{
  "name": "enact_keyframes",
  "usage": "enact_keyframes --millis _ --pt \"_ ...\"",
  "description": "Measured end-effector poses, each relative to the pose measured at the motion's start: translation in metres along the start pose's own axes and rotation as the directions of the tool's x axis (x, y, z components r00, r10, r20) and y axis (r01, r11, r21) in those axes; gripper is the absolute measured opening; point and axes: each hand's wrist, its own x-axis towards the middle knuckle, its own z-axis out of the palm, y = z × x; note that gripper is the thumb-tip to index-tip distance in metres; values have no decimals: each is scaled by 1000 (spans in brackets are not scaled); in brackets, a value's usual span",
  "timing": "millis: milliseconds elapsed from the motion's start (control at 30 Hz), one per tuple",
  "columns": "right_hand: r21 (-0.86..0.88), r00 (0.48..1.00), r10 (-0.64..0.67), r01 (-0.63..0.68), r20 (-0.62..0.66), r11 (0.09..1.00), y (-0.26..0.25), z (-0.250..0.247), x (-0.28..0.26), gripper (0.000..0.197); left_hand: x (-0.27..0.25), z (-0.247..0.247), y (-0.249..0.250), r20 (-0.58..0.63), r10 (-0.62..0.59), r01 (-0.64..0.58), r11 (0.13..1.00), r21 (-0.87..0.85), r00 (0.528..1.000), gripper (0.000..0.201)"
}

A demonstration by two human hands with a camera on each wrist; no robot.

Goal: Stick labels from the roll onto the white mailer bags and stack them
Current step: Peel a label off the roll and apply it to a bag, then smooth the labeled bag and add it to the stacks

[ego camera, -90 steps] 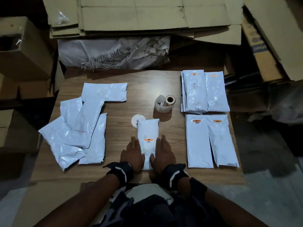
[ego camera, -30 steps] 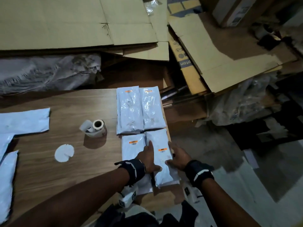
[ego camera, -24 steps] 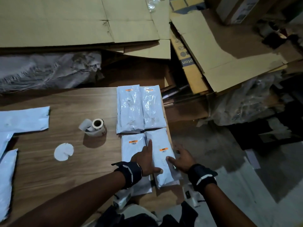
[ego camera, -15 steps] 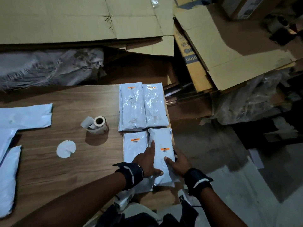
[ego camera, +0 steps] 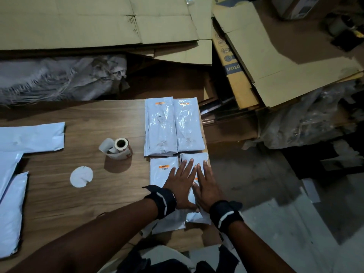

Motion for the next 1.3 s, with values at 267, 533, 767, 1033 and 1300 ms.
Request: enact_keyframes --millis 267,533,767,1033,1300 --pt "-21 1000 -2 3 14 1000 7 16 5 69 6 10 -5 59 -42 42 999 2 997 140" --pt "-59 998 20 -17 52 998 6 20 7 69 6 12 -4 58 -57 55 998 23 997 136" --pt "-74 998 -5 10 67 997 4 14 7 70 5 8 -1 79 -75 74 997 20 994 137" --pt "-43 999 27 -29 -40 999 -21 -14 2 80 -13 -15 3 -30 -7 5 999 -43 1000 112" --pt "-60 956 -100 86 -275 994 -112 -30 21 67 -63 -29 -29 -410 -77 137 984 118 909 85"
